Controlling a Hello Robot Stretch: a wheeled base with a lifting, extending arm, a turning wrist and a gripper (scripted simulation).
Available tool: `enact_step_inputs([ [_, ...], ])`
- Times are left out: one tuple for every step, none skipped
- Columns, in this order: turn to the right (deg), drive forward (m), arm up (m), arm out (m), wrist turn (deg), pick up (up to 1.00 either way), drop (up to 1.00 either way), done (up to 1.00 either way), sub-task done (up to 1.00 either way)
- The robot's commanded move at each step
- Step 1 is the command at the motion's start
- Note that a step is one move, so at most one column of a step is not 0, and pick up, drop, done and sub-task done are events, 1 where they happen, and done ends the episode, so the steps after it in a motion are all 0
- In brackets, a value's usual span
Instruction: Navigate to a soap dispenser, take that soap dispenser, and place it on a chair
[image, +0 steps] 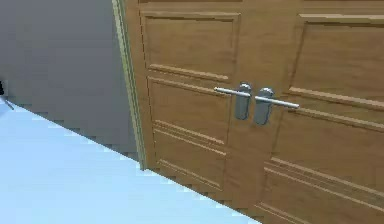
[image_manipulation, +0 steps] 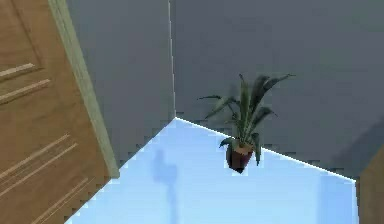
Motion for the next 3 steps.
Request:
enact_step_inputs([
  [-45.0,0.0,0.0,0.0,0.0,0.0,0.0,0.0,0.0],
  [-15.0,0.0,0.0,0.0,0.0,0.0,0.0,0.0,0.0],
  [-3.0,0.0,0.0,0.0,0.0,0.0,0.0,0.0,0.0],
])
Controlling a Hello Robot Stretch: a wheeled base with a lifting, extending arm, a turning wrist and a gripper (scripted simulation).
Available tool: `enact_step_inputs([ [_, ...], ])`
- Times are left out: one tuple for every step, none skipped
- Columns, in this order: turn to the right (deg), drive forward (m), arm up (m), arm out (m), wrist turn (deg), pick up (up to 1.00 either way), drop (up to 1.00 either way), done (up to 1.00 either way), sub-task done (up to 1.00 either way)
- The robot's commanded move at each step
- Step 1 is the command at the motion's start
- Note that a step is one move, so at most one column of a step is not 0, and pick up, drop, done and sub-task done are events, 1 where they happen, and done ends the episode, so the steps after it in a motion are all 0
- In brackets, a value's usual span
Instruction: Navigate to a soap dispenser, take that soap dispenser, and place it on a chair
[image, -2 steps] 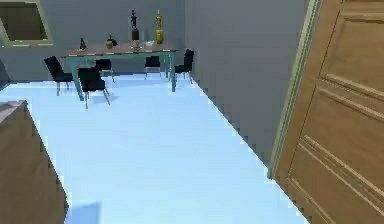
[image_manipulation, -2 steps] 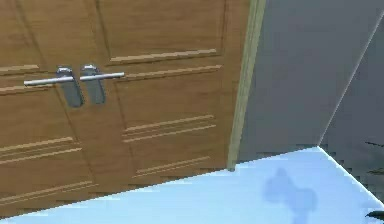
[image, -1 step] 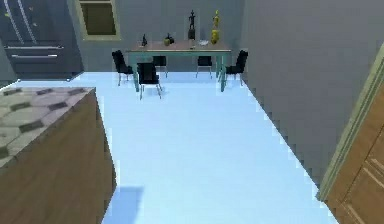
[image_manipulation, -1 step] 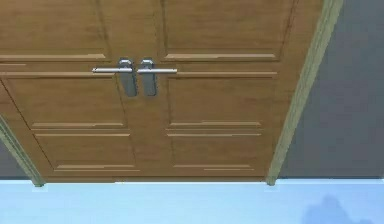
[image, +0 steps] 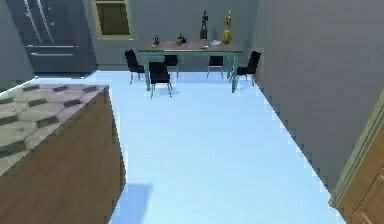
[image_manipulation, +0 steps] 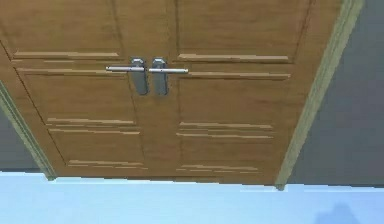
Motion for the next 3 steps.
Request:
enact_step_inputs([
  [0.0,1.0,0.0,0.0,0.0,0.0,0.0,0.0,0.0],
  [0.0,0.6,0.0,0.0,0.0,0.0,0.0,0.0,0.0],
  [-39.0,0.0,0.0,0.0,0.0,0.0,0.0,0.0,0.0],
])
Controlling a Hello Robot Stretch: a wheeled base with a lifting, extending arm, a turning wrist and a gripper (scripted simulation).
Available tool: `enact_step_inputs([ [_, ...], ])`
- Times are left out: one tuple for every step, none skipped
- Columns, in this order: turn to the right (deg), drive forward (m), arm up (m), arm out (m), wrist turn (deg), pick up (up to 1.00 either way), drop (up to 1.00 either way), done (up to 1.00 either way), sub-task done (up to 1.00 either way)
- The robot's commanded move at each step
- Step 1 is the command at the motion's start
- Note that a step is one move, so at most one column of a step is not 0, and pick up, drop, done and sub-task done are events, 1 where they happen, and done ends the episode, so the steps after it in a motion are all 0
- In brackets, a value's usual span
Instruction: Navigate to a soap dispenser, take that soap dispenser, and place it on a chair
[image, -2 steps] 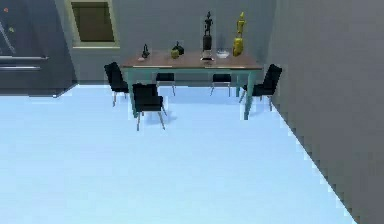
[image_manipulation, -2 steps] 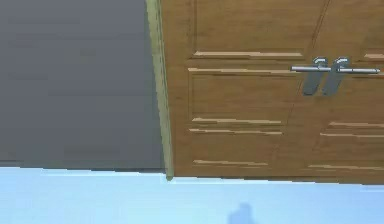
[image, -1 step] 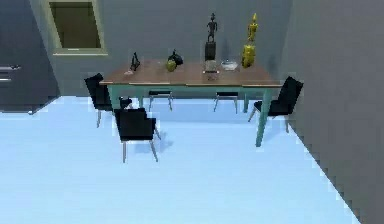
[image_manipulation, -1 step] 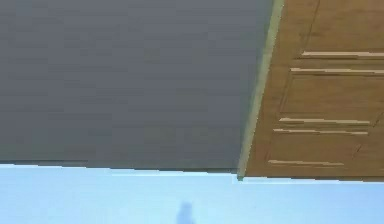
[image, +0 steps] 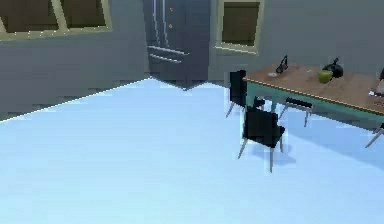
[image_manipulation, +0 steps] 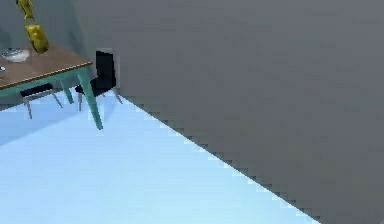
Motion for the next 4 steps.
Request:
enact_step_inputs([
  [0.0,0.45,0.0,0.0,0.0,0.0,0.0,0.0,0.0],
  [-45.0,0.0,0.0,0.0,0.0,0.0,0.0,0.0,0.0],
  [0.0,1.0,0.0,0.0,0.0,0.0,0.0,0.0,0.0],
  [0.0,0.15,0.0,0.0,0.0,0.0,0.0,0.0,0.0],
])
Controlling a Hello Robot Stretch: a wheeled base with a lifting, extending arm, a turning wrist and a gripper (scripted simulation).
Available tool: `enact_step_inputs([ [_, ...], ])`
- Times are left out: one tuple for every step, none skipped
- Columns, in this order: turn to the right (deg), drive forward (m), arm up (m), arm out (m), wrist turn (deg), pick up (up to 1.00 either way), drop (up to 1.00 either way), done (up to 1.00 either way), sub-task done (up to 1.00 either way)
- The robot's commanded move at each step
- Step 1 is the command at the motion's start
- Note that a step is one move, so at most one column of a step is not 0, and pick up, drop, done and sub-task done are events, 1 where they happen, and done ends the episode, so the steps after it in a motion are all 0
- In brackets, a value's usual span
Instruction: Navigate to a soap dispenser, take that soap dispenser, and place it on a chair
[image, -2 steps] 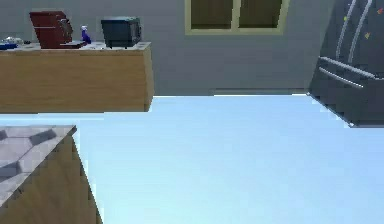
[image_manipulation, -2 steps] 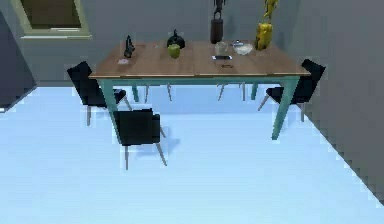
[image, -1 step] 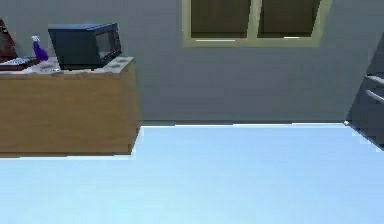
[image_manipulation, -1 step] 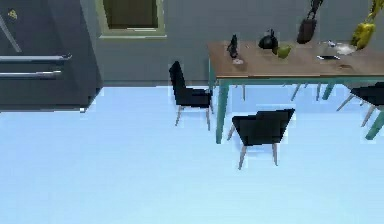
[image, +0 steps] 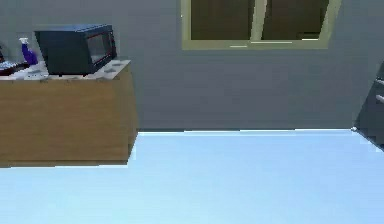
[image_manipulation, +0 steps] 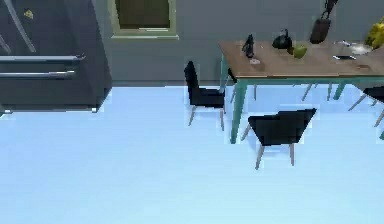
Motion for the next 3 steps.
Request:
enact_step_inputs([
  [-42.0,0.0,0.0,0.0,0.0,0.0,0.0,0.0,0.0],
  [0.0,0.5,0.0,0.0,0.0,0.0,0.0,0.0,0.0],
  [-45.0,0.0,0.0,0.0,0.0,0.0,0.0,0.0,0.0],
])
